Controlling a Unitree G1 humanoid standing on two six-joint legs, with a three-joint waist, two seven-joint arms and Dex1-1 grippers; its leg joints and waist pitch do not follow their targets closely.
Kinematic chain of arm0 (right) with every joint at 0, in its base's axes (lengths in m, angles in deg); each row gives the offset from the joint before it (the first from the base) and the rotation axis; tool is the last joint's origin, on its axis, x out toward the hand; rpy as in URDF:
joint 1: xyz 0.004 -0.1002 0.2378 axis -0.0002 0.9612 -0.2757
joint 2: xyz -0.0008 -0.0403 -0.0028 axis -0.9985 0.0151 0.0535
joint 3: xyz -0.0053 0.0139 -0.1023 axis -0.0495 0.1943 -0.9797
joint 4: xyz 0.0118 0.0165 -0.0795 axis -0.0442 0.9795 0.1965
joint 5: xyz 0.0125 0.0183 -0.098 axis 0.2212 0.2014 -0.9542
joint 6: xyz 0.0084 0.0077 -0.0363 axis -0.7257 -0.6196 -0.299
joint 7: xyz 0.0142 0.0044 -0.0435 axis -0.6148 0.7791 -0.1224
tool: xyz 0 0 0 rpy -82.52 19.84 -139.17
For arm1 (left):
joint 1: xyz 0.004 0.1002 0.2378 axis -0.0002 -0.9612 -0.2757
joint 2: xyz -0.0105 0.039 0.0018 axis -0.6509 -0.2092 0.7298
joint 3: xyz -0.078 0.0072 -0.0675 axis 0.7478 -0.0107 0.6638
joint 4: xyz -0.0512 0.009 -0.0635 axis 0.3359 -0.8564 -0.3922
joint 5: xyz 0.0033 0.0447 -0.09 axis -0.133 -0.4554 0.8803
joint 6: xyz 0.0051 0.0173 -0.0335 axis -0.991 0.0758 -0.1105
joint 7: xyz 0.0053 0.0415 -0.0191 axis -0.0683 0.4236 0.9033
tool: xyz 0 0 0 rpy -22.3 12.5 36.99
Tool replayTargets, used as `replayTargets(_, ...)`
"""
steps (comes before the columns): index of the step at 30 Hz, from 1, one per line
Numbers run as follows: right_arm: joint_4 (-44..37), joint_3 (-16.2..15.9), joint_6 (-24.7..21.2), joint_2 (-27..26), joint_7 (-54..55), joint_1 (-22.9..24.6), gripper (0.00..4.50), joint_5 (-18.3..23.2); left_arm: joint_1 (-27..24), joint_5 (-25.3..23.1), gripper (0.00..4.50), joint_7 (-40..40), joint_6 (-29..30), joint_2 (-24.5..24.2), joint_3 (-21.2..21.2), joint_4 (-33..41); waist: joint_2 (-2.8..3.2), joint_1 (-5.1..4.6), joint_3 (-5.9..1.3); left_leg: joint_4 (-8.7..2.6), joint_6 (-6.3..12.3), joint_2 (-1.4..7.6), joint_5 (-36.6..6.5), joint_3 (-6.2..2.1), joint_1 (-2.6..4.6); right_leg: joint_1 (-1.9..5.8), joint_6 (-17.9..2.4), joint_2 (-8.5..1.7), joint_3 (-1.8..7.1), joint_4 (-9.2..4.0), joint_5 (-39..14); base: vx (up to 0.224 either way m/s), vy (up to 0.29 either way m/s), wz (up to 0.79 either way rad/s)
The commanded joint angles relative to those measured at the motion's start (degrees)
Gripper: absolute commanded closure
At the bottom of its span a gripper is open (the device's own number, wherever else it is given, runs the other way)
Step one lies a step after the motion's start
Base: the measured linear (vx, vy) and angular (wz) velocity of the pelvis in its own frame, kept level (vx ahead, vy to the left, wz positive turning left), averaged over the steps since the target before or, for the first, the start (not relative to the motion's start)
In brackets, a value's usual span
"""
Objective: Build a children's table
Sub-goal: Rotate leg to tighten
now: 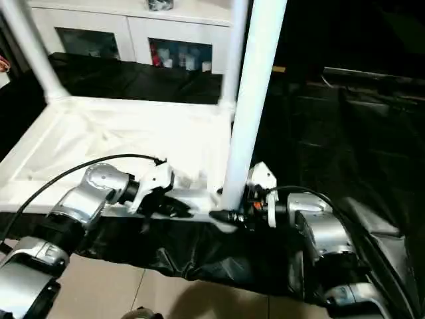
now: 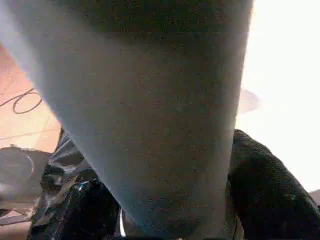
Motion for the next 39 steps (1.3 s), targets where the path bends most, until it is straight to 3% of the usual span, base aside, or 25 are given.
replayTargets(1,-3.36,-8.77,-1.29,-2.69,-6.28,1.23,1.85,0.92,1.55,1.54,4.50,3.05,-0.34,1.65,0.79,2.82,-0.60,-0.08,-3.41,-4.06,2.80,4.10,-13.10,-1.72,0.96,2.41,-11.60,-5.23,2.96,-4.39,-17.66,0.000,0.000,0.00)
replayTargets(11,-3.27,-6.62,-1.39,-5.05,-1.83,2.19,1.94,0.62,2.14,1.16,4.50,8.37,0.58,3.08,2.09,1.49,-0.61,0.06,-3.37,-4.03,2.55,4.03,-13.02,-1.71,0.96,2.38,-11.29,-5.27,2.96,-4.45,-17.94,0.000,0.000,0.00)
replayTargets(15,6.62,-1.16,3.63,-11.26,18.67,-1.04,2.00,-4.20,4.45,-0.16,4.50,19.59,1.75,7.40,3.93,-1.86,-0.62,-0.75,-3.14,-4.33,0.38,3.76,-15.81,-2.13,1.20,2.11,-10.15,-5.51,2.84,-5.07,-23.71,0.000,0.000,0.00)
replayTargets(17,8.58,-0.08,4.13,-12.35,22.84,-1.90,2.04,-4.91,4.90,-0.52,4.50,21.70,1.80,8.27,4.10,-2.54,-0.59,-1.52,-3.09,-4.40,-0.62,3.69,-17.21,-2.29,1.42,1.91,-9.59,-5.53,2.80,-5.38,-25.81,0.000,0.000,0.00)
replayTargets(18,10.64,1.63,4.22,-13.81,27.76,-3.01,2.08,-4.98,5.50,-0.80,4.50,24.29,2.21,9.54,4.36,-3.28,-0.64,-1.82,-3.11,-4.47,-0.45,3.64,-17.16,-2.35,1.15,2.23,-9.17,-5.43,2.78,-5.33,-25.58,0.000,0.000,0.00)
replayTargets(19,11.91,2.86,4.20,-14.82,30.85,-3.75,2.19,-4.78,5.89,-1.05,4.50,25.94,2.48,10.41,4.43,-3.70,-0.52,-2.15,-3.13,-4.43,-0.24,3.65,-16.96,-2.19,1.22,1.97,-9.49,-5.32,2.96,-5.32,-24.23,0.000,0.000,0.00)
replayTargets(21,13.97,4.76,4.12,-16.31,35.92,-5.01,2.27,-4.50,6.44,-1.36,4.50,28.56,3.11,11.82,4.56,-4.20,-0.58,-2.57,-3.43,-4.25,0.32,3.58,-15.30,-2.05,1.09,2.16,-10.60,-5.17,3.10,-4.86,-19.70,0.000,0.000,0.00)
replayTargets(25,19.21,8.00,4.67,-19.39,47.05,-8.15,2.40,-5.33,7.60,-2.75,4.50,34.87,3.49,14.86,4.62,-5.76,-0.38,-2.63,-3.70,-3.90,1.39,3.31,-12.39,-1.82,1.01,2.48,-11.94,-4.99,2.97,-4.49,-14.71,0.000,0.000,0.00)
replayTargets(30,22.92,6.96,8.40,-21.99,50.45,-10.37,2.40,-7.81,7.82,-4.41,4.50,39.15,2.41,16.85,3.77,-6.98,-0.44,-2.64,-3.62,-3.86,2.49,3.28,-12.05,-1.71,0.80,2.71,-12.20,-4.98,2.92,-4.45,-13.07,0.000,0.000,0.00)
replayTargets(33,23.38,7.08,9.01,-22.64,48.34,-10.69,1.80,-7.20,7.27,-4.17,4.50,38.06,2.06,16.60,3.25,-6.43,-0.44,-2.68,-3.54,-3.96,2.87,3.36,-12.56,-1.77,0.79,2.76,-12.05,-4.95,2.89,-4.51,-13.91,0.000,0.000,0.00)
replayTargets(37,23.77,6.18,10.37,-21.69,47.18,-10.86,1.65,-8.31,6.77,-3.96,4.50,36.06,1.17,15.78,2.94,-6.00,-0.52,-2.72,-3.53,-4.00,2.73,3.45,-13.53,-1.78,0.87,2.66,-12.06,-5.03,2.92,-4.56,-14.73,0.000,0.000,0.00)
replayTargets(39,23.10,5.11,11.84,-19.80,44.46,-10.42,1.30,-8.92,6.35,-3.82,4.50,34.50,0.85,14.95,2.77,-5.56,-0.56,-2.69,-3.55,-3.97,2.83,3.42,-13.37,-1.77,0.82,2.72,-12.00,-5.02,2.92,-4.53,-14.71,0.000,0.000,0.00)
